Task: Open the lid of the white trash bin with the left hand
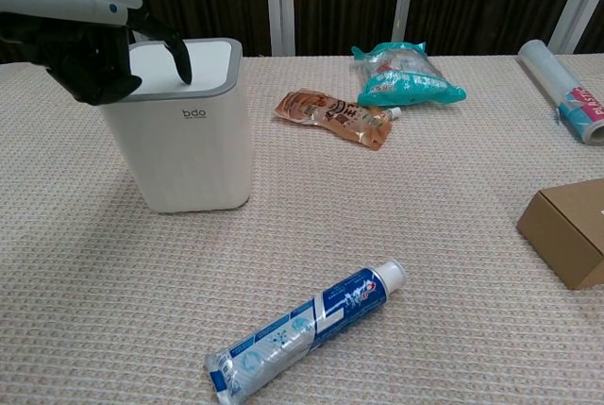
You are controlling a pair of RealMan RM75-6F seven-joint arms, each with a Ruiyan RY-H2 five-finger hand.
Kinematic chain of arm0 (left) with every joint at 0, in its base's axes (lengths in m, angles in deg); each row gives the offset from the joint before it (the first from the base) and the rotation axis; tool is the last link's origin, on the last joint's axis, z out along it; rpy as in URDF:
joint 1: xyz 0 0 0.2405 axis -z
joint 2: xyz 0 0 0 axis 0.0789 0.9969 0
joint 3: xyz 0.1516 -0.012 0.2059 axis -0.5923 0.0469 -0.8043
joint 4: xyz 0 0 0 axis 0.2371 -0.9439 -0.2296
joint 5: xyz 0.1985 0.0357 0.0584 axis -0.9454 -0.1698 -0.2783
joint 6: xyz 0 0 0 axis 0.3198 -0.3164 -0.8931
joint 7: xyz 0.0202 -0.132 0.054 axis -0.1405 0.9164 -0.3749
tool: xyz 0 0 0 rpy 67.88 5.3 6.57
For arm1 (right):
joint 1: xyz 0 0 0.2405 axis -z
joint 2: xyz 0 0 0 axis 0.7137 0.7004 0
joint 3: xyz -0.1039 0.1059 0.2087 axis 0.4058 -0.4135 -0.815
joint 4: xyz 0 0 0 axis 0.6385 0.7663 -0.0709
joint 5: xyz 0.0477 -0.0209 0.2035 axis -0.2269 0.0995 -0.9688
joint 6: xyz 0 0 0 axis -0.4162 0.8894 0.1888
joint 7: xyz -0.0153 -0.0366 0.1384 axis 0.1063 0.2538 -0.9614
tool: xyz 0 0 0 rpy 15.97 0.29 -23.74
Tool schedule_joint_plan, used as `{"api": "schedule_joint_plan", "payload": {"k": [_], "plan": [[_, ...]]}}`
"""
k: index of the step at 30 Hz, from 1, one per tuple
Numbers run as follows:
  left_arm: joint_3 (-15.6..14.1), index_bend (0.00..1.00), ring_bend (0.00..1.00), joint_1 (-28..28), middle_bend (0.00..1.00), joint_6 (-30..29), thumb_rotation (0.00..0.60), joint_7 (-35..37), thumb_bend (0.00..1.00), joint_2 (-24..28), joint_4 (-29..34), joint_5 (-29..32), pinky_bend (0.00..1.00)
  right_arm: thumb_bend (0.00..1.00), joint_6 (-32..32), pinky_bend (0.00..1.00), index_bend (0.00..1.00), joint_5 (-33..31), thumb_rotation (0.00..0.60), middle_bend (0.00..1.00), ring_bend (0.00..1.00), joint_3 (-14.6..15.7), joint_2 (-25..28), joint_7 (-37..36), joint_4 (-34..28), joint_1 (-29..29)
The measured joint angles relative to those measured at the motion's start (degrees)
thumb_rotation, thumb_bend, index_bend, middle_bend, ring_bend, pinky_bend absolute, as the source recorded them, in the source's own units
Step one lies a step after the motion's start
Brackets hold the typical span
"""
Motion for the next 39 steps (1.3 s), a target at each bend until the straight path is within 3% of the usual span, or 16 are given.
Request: {"api": "schedule_joint_plan", "payload": {"k": [6,10,15,20,25,30,34,39], "plan": [[-0.2,0.30,0.85,0.3,0.86,-1.3,0.600,0.1,0.78,0.1,0.1,-0.1,0.88,0.30,0.5,0.02,0.09,0.0,0.600,0.02,0.03,-0.2,-0.2,-0.1,0.0,0.1],[0.9,0.29,0.76,-0.9,0.77,-4.3,0.600,2.0,0.64,-0.1,0.7,-4.1,0.84,0.30,0.6,0.02,0.09,0.0,0.600,0.02,0.03,-0.2,-0.2,0.1,0.0,0.1],[2.2,0.28,0.47,-4.2,0.51,-11.5,0.600,5.3,0.49,-0.4,2.0,-13.2,0.64,0.30,0.4,0.02,0.09,0.0,0.600,0.02,0.03,-0.1,-0.3,0.1,0.1,0.1],[1.5,0.26,0.23,-10.0,0.33,-19.2,0.600,8.1,0.33,0.0,4.0,-24.5,0.32,0.30,0.2,0.02,0.09,0.0,0.600,0.02,0.03,-0.1,-0.3,0.1,0.0,0.0],[-3.6,0.24,0.13,-17.9,0.23,-25.1,0.600,8.1,0.23,2.2,6.0,-32.0,0.16,0.30,0.1,0.02,0.09,0.0,0.600,0.02,0.03,0.0,-0.3,-0.1,-0.3,0.1],[-10.3,0.23,0.08,-26.0,0.18,-30.7,0.600,7.0,0.22,2.7,5.6,-38.1,0.12,0.30,0.0,0.02,0.09,0.9,0.600,0.02,0.03,0.4,0.0,-0.5,-0.6,0.0],[-14.1,0.23,0.05,-33.3,0.15,-34.9,0.600,10.7,0.22,1.3,0.6,-43.1,0.11,0.30,-0.1,0.02,0.09,1.9,0.600,0.02,0.03,0.9,0.5,-1.0,-0.7,-0.1],[-16.0,0.23,0.02,-39.0,0.14,-38.4,0.600,19.5,0.22,-1.0,-7.6,-44.8,0.09,0.30,0.4,0.02,0.09,3.4,0.600,0.02,0.03,1.3,1.4,-2.3,-0.8,-0.1]]}}
